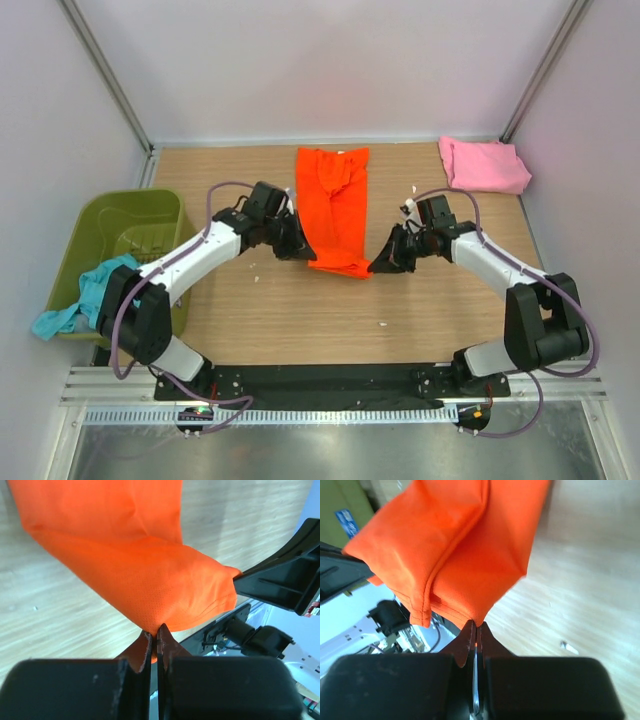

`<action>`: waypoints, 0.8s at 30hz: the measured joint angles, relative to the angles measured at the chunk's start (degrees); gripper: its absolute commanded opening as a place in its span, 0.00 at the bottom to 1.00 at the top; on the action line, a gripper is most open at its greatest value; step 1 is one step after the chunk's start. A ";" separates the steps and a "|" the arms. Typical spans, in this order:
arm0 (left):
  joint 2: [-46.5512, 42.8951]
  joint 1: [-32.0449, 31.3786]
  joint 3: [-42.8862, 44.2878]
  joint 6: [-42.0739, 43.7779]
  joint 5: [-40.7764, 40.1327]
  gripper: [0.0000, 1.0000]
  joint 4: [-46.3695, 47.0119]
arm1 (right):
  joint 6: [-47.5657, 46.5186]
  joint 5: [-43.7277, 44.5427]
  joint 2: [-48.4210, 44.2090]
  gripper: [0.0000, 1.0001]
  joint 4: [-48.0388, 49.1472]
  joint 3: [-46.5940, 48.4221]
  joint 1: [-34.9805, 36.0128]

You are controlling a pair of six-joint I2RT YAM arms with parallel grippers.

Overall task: Fold and stack the t-shirts
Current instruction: Fold the tshirt

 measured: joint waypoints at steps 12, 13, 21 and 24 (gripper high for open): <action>16.39 6.60 12.04 2.03 1.68 0.00 -1.25 | -1.62 -0.07 19.28 0.01 3.67 21.03 -3.13; 17.22 6.99 12.61 2.05 1.73 0.00 -1.25 | -1.73 -0.11 20.79 0.01 3.93 22.38 -3.13; 24.06 10.80 20.65 2.25 1.46 0.00 -0.24 | -2.27 -0.48 29.92 0.01 4.92 31.43 -3.41; 26.71 11.45 24.00 2.49 1.07 0.11 0.28 | -2.51 -0.42 33.64 0.01 5.44 35.23 -3.69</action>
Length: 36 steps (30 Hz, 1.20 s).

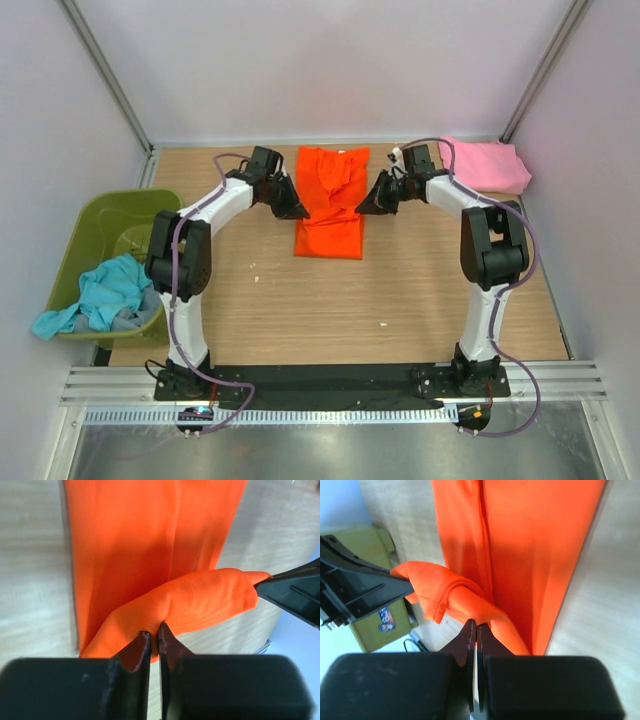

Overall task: Fold and stack the t-shirts
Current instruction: Fold the tshirt

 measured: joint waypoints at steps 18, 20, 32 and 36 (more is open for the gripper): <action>-0.63 1.75 3.63 6.51 -8.41 0.71 -2.38 | -4.92 2.75 -2.62 0.55 -0.52 -0.50 -2.58; -3.76 2.56 -1.66 5.55 -6.73 0.71 -3.34 | -4.09 2.05 -5.90 0.54 -0.57 -5.75 -2.97; -2.56 3.17 -14.19 -0.66 0.55 0.73 -4.09 | 1.38 -0.98 -6.10 0.54 0.92 -18.25 -2.75; -1.27 2.97 -12.85 -1.60 1.60 0.73 -3.21 | 3.37 -1.57 -3.32 0.54 3.10 -18.25 -2.58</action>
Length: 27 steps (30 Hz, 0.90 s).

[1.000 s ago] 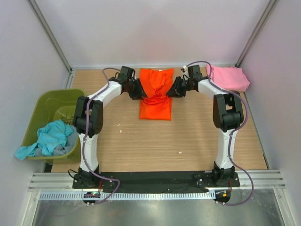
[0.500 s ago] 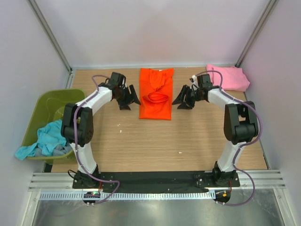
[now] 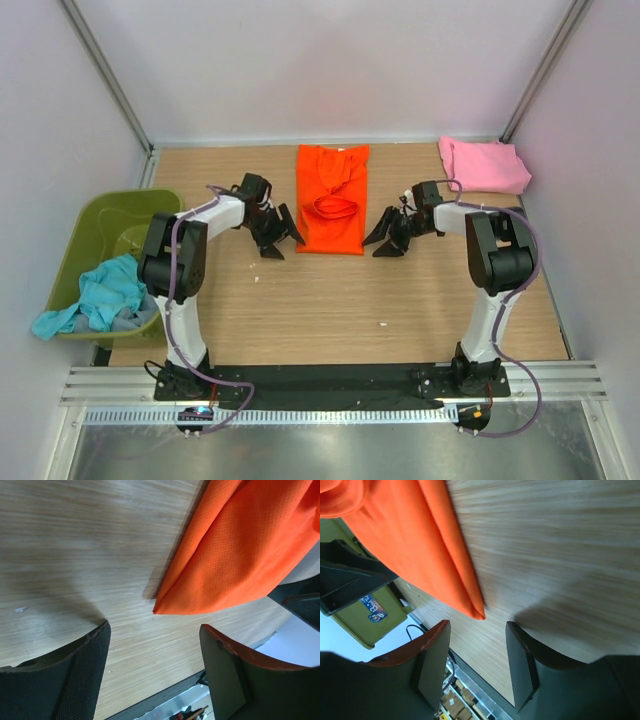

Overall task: Fold and stack the t-shirts
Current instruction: Fold the tshirt

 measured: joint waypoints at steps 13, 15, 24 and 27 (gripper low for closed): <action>1.25 -1.33 0.42 -1.99 1.60 0.71 2.29 | 2.91 -2.29 2.16 0.54 1.53 -0.15 2.10; 1.86 -1.51 1.03 -2.29 2.14 0.70 2.34 | 3.28 -2.80 2.43 0.54 1.84 -0.15 2.25; 4.96 -1.68 3.13 -4.24 3.82 0.39 3.30 | 4.94 -3.52 3.67 0.40 3.34 0.00 2.36; 5.68 -1.68 3.13 -4.98 3.78 0.28 3.93 | 5.20 -3.74 4.37 0.29 3.96 0.00 2.45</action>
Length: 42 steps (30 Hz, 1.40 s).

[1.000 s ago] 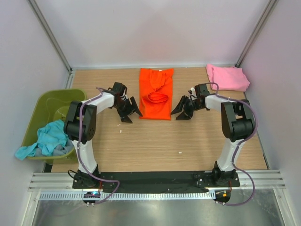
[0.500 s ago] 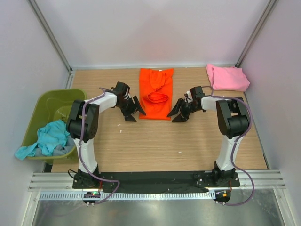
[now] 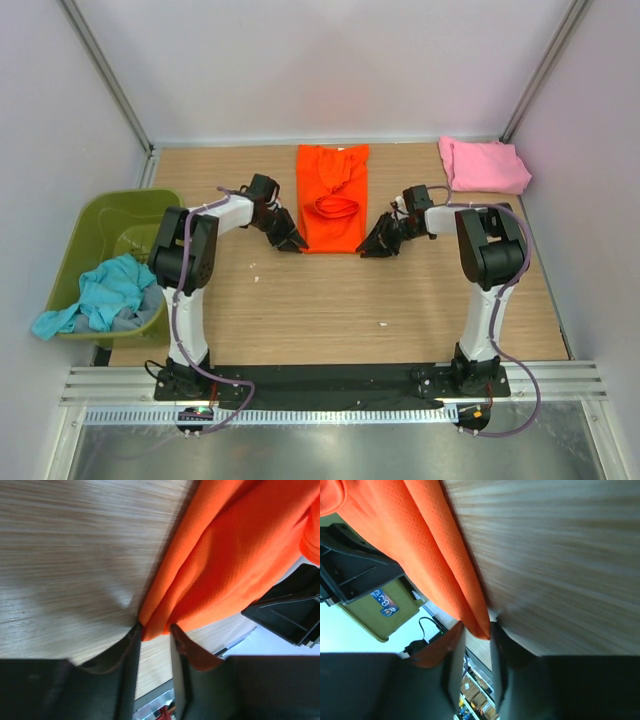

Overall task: Fold and stack the t-shirts
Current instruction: Fold the tshirt

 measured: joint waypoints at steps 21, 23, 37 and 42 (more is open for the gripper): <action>-16.83 -0.63 -4.07 1.99 -0.42 0.00 -1.49 | -4.07 1.29 -20.79 0.01 -3.78 -2.56 0.72; -21.49 -0.85 -3.80 3.02 -0.61 0.00 -1.95 | -4.81 1.27 -24.90 0.02 -4.72 -3.23 0.72; -28.57 -2.51 -10.47 5.44 -1.29 0.00 -4.11 | -8.17 1.75 -31.45 0.02 -9.75 -8.79 1.09; -24.28 -2.47 -8.02 4.81 -1.36 0.00 -3.76 | -8.66 2.05 -30.14 0.02 -9.92 -7.02 1.07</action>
